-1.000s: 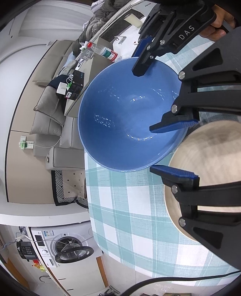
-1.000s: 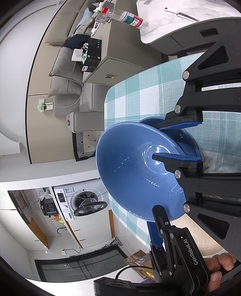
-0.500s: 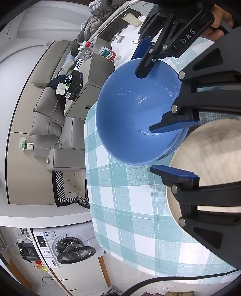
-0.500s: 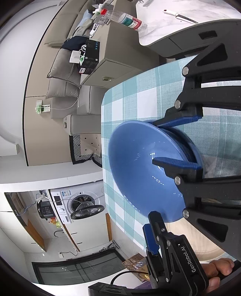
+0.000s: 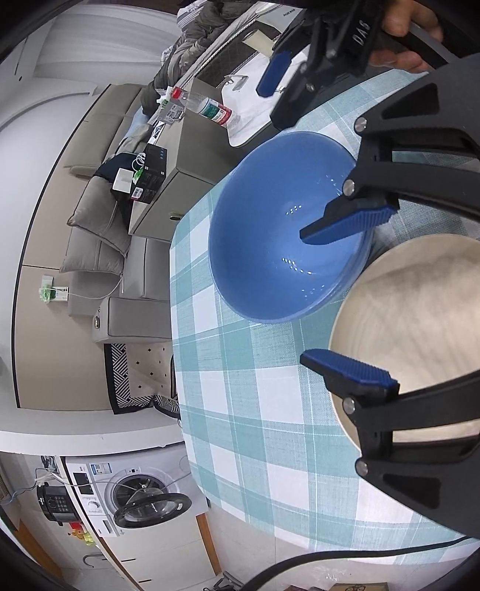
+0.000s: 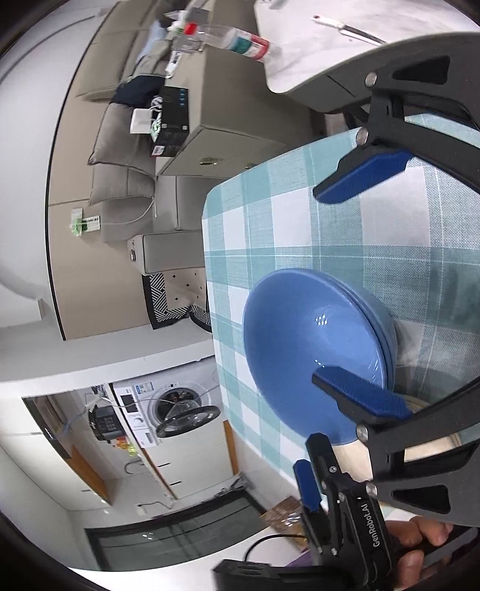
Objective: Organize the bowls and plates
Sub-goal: 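Reposition both open grippers around the rim of the blue bowl stack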
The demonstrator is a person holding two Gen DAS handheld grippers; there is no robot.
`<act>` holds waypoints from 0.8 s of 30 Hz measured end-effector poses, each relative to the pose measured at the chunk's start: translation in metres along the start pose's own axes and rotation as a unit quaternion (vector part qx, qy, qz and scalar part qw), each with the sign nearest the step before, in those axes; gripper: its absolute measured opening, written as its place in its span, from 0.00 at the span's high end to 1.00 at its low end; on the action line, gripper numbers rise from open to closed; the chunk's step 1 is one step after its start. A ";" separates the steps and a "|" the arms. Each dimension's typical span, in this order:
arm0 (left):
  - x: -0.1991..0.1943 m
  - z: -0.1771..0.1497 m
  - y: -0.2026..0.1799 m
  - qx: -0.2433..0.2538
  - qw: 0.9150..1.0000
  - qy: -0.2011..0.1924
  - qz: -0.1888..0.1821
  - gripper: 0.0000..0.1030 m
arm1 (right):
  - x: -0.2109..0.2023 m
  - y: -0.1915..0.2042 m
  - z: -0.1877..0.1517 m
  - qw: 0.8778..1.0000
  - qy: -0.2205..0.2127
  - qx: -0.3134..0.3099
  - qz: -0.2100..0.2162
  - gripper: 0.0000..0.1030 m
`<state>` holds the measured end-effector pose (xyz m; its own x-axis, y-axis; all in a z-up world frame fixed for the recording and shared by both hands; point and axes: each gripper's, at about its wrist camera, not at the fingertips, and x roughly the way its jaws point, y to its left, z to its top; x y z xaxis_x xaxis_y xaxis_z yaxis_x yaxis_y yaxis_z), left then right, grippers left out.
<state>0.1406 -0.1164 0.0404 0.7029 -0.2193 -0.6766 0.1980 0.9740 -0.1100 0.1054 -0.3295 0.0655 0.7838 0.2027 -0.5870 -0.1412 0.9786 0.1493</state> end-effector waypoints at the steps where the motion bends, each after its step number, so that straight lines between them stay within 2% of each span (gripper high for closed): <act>1: 0.000 0.000 0.001 -0.002 1.000 0.000 -0.002 0.37 | -0.001 -0.002 0.000 1.000 -0.001 0.002 -0.003 0.05; 4: 0.000 0.000 0.002 -0.003 1.000 0.001 -0.003 0.23 | -0.003 -0.003 0.001 1.000 0.000 -0.001 -0.004 0.02; 8: 0.000 0.001 0.003 -0.001 1.000 0.001 -0.009 0.19 | -0.001 0.000 0.000 1.000 0.001 -0.008 -0.001 0.01; 10: 0.001 0.002 0.004 -0.005 1.000 0.000 -0.011 0.08 | 0.001 0.001 -0.001 1.000 0.003 -0.010 0.001 0.01; 12: 0.002 0.002 0.006 -0.009 1.000 -0.001 -0.016 0.04 | 0.003 0.002 -0.002 1.000 0.005 -0.007 0.006 0.01; 16: 0.007 0.003 0.007 -0.010 1.000 0.008 -0.026 0.00 | 0.005 0.000 -0.003 1.000 0.008 0.002 0.017 0.01; 24: 0.020 0.004 0.011 -0.029 0.999 0.025 -0.036 0.00 | 0.012 -0.008 -0.005 1.000 0.016 0.016 0.016 0.01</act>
<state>0.1597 -0.1099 0.0279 0.6531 -0.2866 -0.7010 0.2059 0.9580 -0.1997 0.1130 -0.3348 0.0529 0.7591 0.2359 -0.6068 -0.1461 0.9700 0.1944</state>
